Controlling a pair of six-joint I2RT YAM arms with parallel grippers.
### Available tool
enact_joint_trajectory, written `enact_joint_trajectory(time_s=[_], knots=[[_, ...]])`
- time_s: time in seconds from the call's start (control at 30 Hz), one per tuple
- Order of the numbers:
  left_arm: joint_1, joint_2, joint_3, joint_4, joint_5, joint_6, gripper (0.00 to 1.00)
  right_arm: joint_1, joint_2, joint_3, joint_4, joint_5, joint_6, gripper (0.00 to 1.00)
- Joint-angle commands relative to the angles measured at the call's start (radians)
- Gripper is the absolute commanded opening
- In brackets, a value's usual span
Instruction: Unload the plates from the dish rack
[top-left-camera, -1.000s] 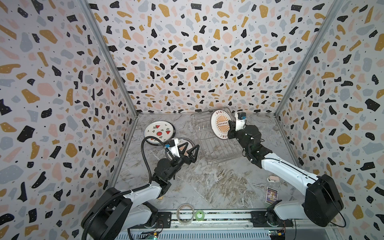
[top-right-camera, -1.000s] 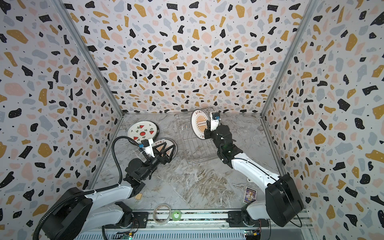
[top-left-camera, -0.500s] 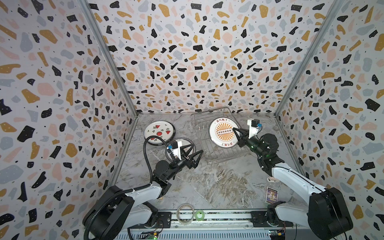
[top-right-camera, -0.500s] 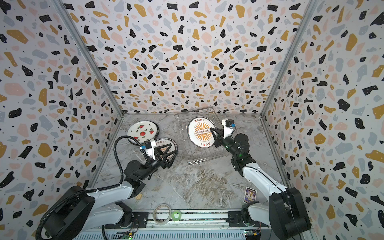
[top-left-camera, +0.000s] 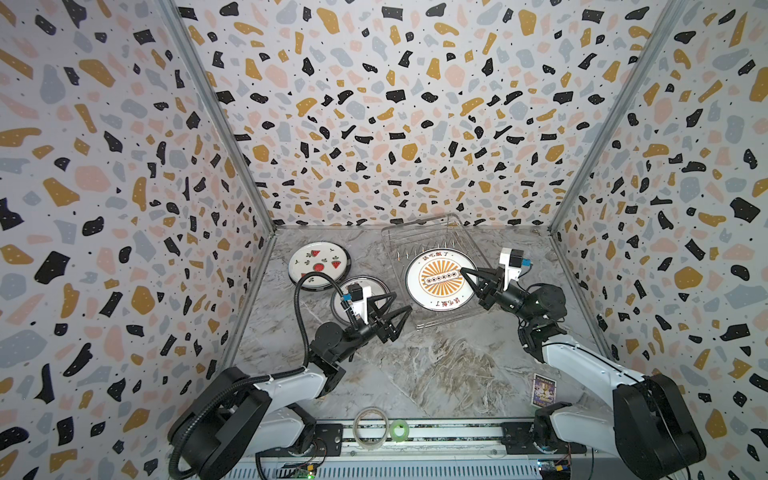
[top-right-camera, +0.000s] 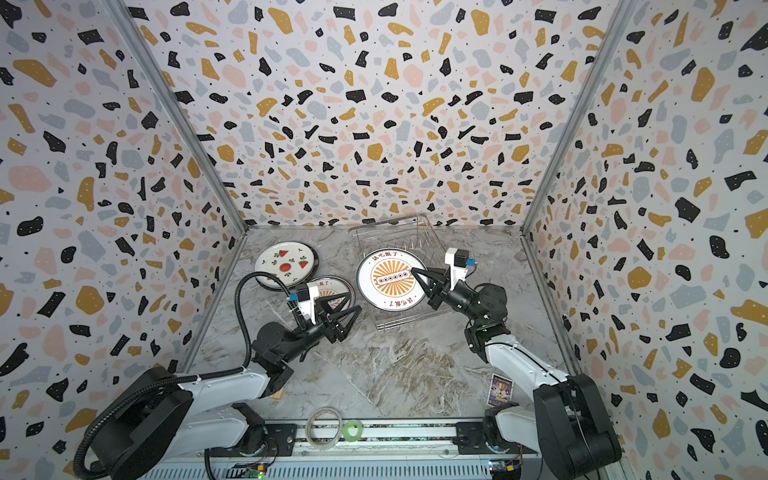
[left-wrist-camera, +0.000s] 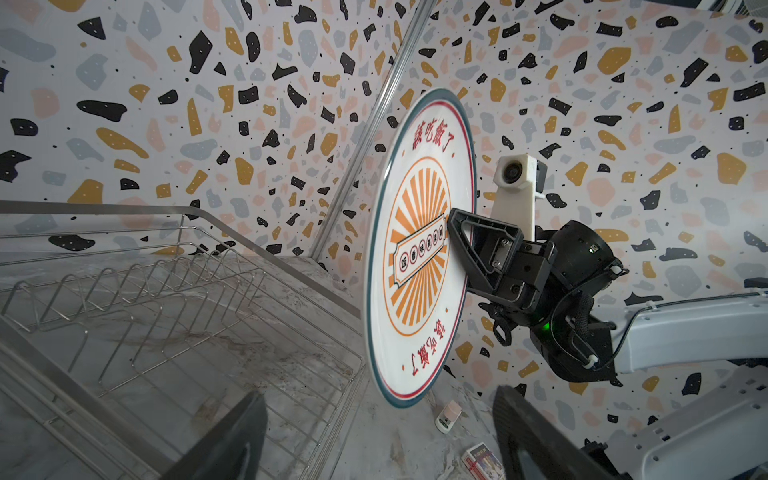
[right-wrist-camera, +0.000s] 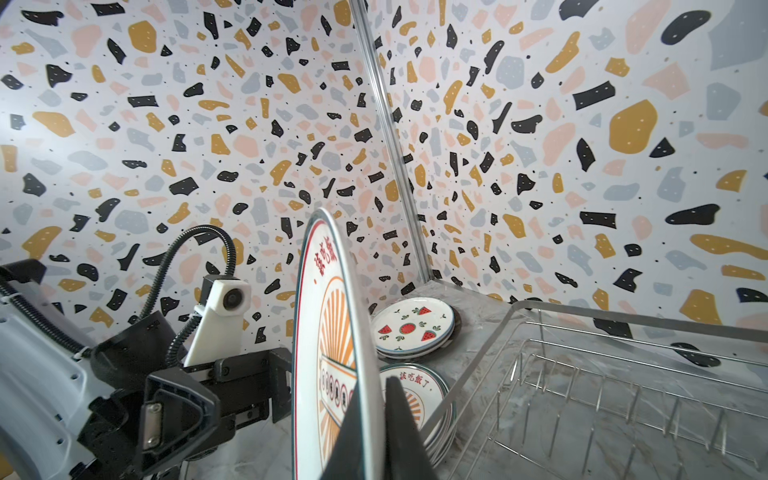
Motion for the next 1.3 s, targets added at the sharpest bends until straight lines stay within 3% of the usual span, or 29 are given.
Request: enact_joint_trajectory(time_s=[0.0,0.23,0.37,0.73,0.93,1.27], knots=[[-0.014,0.015,0.043,0.016,-0.014,0.033,0.81,0.011,0.037,0.028,0.134,-0.057,0.071,0.0],[-0.02,0.055,0.059,0.042,-0.021,0.01,0.56,0.054,0.075,0.036,0.137,-0.045,0.026,0.0],[-0.02,0.06,0.058,0.054,-0.045,-0.013,0.35,0.064,0.062,0.022,0.15,-0.024,0.014,0.0],[-0.03,0.073,0.047,0.125,-0.02,-0.054,0.21,0.087,0.051,-0.005,0.146,0.01,-0.008,0.0],[-0.031,0.091,0.051,0.167,0.017,-0.08,0.18,0.093,0.052,-0.011,0.16,0.013,-0.001,0.0],[-0.032,0.094,0.042,0.208,0.03,-0.111,0.0,0.094,0.057,-0.013,0.14,0.002,0.002,0.0]])
